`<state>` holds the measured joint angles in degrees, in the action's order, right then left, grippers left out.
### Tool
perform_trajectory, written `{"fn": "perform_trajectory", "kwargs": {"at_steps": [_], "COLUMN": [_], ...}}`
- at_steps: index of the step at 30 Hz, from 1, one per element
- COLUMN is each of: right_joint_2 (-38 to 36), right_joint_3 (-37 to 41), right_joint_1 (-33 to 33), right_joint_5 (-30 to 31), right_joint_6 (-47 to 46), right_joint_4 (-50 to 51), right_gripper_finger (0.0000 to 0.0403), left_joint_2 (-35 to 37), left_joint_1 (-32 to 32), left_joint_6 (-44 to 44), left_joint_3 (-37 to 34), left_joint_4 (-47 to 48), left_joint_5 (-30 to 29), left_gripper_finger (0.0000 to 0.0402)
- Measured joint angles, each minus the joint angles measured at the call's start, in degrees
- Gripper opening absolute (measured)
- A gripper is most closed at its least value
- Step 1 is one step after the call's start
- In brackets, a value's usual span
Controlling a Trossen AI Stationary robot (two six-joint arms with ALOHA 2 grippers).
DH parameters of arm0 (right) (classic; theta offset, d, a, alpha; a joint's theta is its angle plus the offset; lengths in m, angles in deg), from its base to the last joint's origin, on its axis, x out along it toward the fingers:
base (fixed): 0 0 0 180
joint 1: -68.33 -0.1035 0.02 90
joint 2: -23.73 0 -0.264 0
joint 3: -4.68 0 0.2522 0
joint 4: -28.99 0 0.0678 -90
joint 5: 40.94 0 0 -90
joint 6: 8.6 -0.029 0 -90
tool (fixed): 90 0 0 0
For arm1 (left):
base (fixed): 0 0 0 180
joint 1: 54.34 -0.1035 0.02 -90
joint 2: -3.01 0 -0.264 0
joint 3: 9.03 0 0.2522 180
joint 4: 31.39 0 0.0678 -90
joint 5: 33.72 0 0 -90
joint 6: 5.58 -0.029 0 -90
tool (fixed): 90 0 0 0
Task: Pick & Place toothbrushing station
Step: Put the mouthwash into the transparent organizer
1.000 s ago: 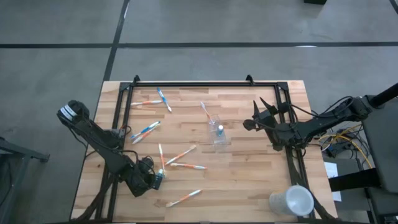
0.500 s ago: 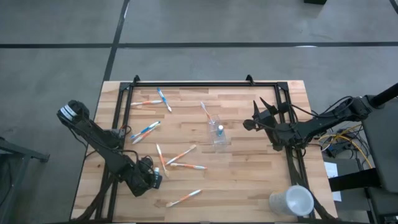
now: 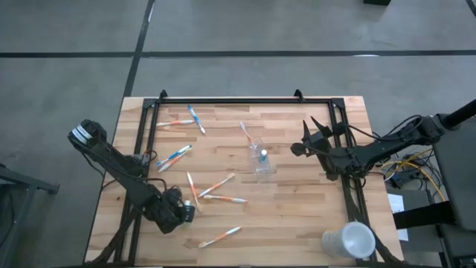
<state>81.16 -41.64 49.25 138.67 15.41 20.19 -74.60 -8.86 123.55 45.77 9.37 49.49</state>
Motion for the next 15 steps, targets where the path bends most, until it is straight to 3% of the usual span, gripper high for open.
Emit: {"fn": "perform_trajectory", "kwargs": {"at_steps": [6, 15], "right_joint_2": [0.00, 0.00], "right_joint_3": [0.00, 0.00], "right_joint_1": [0.01, 0.01], "right_joint_5": [-0.01, -0.01], "right_joint_6": [-0.01, -0.02], "right_joint_4": [0.00, 0.00], "right_gripper_finger": [0.0125, 0.0125], "left_joint_2": [0.02, -0.61], "left_joint_1": [0.00, -0.42], "left_joint_6": [5.43, 6.11], "left_joint_3": [0.02, -0.04], "left_joint_4": [0.02, 1.60], "left_joint_5": [-0.07, -0.65], "left_gripper_finger": [0.0113, 0.0209]}}
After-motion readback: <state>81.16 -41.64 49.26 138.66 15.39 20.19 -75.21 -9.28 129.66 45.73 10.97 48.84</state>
